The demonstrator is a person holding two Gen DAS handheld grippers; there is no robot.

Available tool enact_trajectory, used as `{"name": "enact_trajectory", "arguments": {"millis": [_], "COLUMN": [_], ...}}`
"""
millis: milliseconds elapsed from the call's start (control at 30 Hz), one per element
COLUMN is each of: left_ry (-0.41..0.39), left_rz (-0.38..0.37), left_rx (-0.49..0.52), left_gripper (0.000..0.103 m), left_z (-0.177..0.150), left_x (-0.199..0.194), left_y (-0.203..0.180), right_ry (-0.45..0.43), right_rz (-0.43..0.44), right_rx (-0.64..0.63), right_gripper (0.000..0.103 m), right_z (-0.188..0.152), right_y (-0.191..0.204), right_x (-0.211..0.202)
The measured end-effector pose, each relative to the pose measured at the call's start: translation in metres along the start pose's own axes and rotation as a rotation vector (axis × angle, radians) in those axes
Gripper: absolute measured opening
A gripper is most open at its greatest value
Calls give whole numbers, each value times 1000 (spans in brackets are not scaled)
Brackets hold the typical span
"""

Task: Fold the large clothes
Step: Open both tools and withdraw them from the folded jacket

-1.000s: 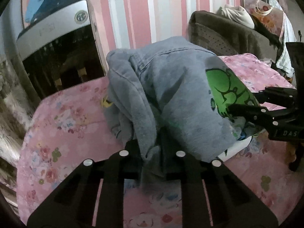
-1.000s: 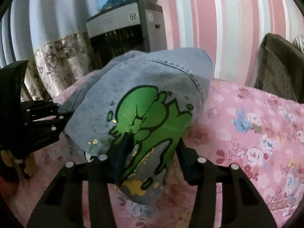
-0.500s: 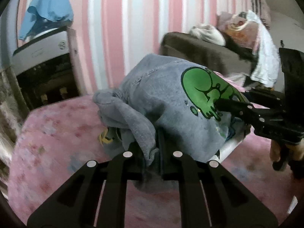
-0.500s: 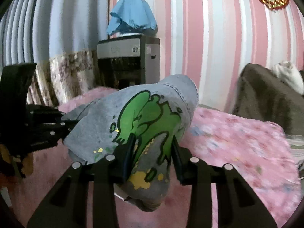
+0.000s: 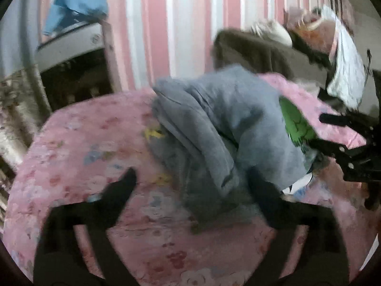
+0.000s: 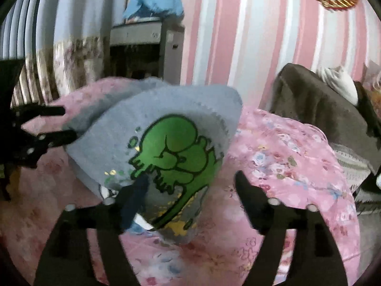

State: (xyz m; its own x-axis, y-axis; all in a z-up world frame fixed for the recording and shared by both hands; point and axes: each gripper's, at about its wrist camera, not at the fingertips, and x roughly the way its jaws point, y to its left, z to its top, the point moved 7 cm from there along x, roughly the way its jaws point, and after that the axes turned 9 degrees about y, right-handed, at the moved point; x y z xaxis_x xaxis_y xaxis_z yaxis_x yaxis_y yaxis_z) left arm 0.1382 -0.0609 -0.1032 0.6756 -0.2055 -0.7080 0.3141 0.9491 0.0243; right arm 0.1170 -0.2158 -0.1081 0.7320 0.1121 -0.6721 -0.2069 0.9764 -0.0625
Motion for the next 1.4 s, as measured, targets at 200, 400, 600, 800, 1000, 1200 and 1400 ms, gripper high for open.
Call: {"name": "enact_trajectory", "arguments": {"millis": [200, 400, 600, 800, 1000, 1200, 1400], "left_ry": [-76, -132, -203, -176, -160, -75, -68], "left_rz": [66, 98, 172, 216, 187, 204, 192], "left_rx": [-46, -162, -174, -169, -180, -172, -201], "left_gripper": [100, 100, 100, 100, 100, 100, 100], "left_z": [-3, -7, -8, -12, -17, -23, -27], "left_x": [-28, -41, -55, -64, -75, -75, -83], "left_y": [6, 20, 23, 18, 14, 11, 16], "right_ry": [-97, -126, -160, -131, -113, -96, -95], "right_rz": [-35, -80, -118, -124, -147, -192, -216], "right_rx": [165, 242, 245, 286, 297, 320, 322], "right_gripper": [101, 101, 101, 101, 101, 101, 101], "right_z": [-5, -15, -19, -21, -18, -17, -17], "right_y": [-2, 9, 23, 26, 28, 28, 30], "right_x": [-20, -26, -33, -40, -53, -66, -80]}}
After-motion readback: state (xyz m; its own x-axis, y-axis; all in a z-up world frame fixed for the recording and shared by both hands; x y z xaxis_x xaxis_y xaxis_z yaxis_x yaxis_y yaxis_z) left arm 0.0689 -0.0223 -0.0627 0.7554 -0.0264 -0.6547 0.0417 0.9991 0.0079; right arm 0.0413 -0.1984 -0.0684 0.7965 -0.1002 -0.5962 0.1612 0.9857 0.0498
